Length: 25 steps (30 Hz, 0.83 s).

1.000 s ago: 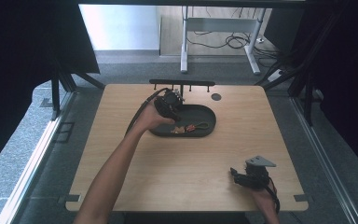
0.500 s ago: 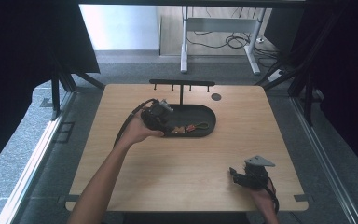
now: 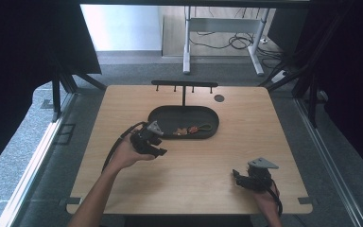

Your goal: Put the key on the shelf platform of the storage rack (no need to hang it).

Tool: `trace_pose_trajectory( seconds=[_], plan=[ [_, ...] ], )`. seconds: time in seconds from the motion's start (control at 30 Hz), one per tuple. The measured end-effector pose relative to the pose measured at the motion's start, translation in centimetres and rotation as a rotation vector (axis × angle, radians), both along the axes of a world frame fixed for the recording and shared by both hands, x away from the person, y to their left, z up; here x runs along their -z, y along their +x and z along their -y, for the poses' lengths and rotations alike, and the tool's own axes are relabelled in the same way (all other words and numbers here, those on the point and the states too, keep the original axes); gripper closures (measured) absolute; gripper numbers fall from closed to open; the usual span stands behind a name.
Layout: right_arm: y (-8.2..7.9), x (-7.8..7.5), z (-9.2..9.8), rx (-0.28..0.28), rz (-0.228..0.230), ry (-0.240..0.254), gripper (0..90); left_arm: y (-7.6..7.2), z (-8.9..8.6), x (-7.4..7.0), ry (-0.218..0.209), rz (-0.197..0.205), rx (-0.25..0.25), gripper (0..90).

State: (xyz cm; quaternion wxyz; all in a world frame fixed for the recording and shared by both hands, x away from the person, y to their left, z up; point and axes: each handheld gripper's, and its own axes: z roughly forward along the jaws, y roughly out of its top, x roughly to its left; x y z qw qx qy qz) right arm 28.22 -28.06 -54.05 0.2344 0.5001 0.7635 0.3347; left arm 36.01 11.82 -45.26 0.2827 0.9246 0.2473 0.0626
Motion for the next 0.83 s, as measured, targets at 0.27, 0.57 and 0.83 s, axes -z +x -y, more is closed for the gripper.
trace_pose_trajectory(
  seconds=[0.27, 0.57, 0.83],
  plan=[
    [0.0, 0.0, -0.1, 0.004, -0.006, 0.005, 27.0, -1.7, -0.4, 2.6, -0.019, -0.034, -0.008, 52.0],
    [0.0, 0.0, -0.1, 0.002, -0.009, 0.009, 26.8, -2.6, -0.4, 3.9, -0.027, -0.051, -0.012, 51.6],
    [-0.3, -0.3, -0.4, -0.011, 0.023, 0.018, 26.4, -2.5, -0.2, 3.9, -0.033, -0.066, -0.009, 50.5]
  ],
)
